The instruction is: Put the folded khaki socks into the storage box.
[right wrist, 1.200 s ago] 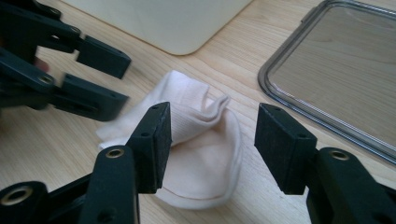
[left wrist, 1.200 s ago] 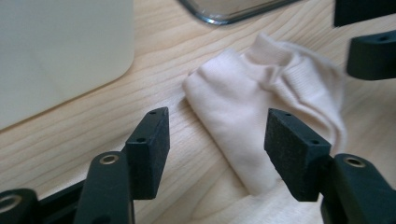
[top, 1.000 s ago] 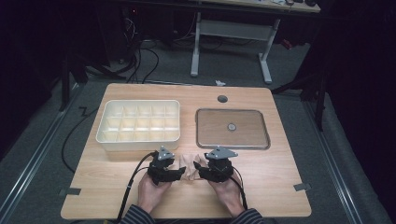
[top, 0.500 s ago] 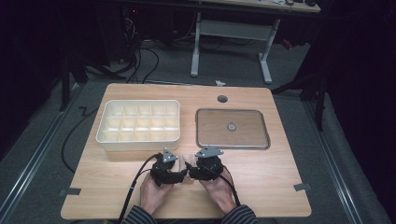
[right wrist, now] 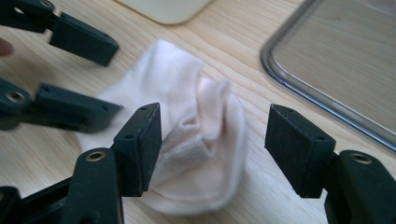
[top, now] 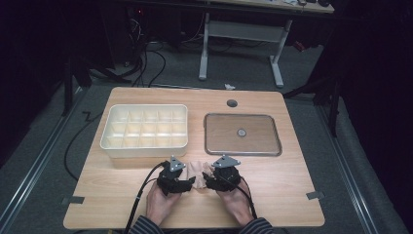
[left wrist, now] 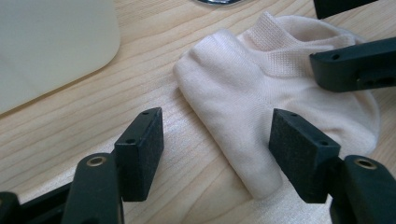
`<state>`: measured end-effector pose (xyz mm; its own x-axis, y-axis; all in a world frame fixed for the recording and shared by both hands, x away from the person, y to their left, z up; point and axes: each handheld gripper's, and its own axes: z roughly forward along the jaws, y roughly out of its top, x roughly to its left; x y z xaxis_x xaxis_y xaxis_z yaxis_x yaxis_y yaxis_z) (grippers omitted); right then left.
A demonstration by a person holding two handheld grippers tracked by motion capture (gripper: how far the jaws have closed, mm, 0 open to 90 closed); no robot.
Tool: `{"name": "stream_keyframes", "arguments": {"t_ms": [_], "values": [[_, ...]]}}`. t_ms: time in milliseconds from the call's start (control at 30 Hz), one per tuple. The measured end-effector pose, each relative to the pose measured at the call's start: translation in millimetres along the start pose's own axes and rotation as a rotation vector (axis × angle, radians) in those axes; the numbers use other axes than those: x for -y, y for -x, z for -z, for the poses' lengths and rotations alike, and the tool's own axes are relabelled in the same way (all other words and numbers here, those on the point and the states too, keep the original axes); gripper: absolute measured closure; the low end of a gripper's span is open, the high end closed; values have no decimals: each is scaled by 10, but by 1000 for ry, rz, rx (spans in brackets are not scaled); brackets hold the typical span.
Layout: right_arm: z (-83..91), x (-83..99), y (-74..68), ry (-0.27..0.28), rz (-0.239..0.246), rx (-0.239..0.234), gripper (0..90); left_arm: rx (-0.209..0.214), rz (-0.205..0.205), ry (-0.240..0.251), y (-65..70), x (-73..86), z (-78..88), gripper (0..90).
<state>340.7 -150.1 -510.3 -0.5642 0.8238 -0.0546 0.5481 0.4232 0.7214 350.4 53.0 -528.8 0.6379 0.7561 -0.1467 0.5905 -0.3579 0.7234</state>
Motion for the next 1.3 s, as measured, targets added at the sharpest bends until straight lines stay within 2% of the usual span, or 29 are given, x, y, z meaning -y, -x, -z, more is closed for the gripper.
{"name": "stream_keyframes", "arguments": {"t_ms": [200, 367, 400, 733, 767, 1033, 1167, 1267, 1300], "values": [[4, 126, 107, -19, -37, 4, 368, -8, -1, 5, 7, 8, 1, 357], [-16, 169, 110, -19, -40, 0, 370, -11, -5, 5, 11, 16, 5, 356], [-26, 187, 120, -15, -46, -5, 369, -18, -35, -8, -6, 18, 17, 356], [-50, 206, 174, -4, -40, -22, 370, -25, -46, 0, 26, 48, 26, 362], [-56, 204, 196, -10, -53, -34, 373, -24, -49, -9, 38, 43, 30, 365], [-50, 202, 202, -13, -60, -57, 404, -14, -32, -17, 49, 33, 40, 396], [-32, 198, 202, -11, -71, -65, 420, 10, -17, -16, 25, 29, 49, 419], [26, 193, 188, 19, -69, -59, 436, 14, -28, -16, 2, 26, 62, 417], [56, 191, 186, 30, -72, -57, 443, 22, -11, -9, -10, 20, 67, 418]]}}
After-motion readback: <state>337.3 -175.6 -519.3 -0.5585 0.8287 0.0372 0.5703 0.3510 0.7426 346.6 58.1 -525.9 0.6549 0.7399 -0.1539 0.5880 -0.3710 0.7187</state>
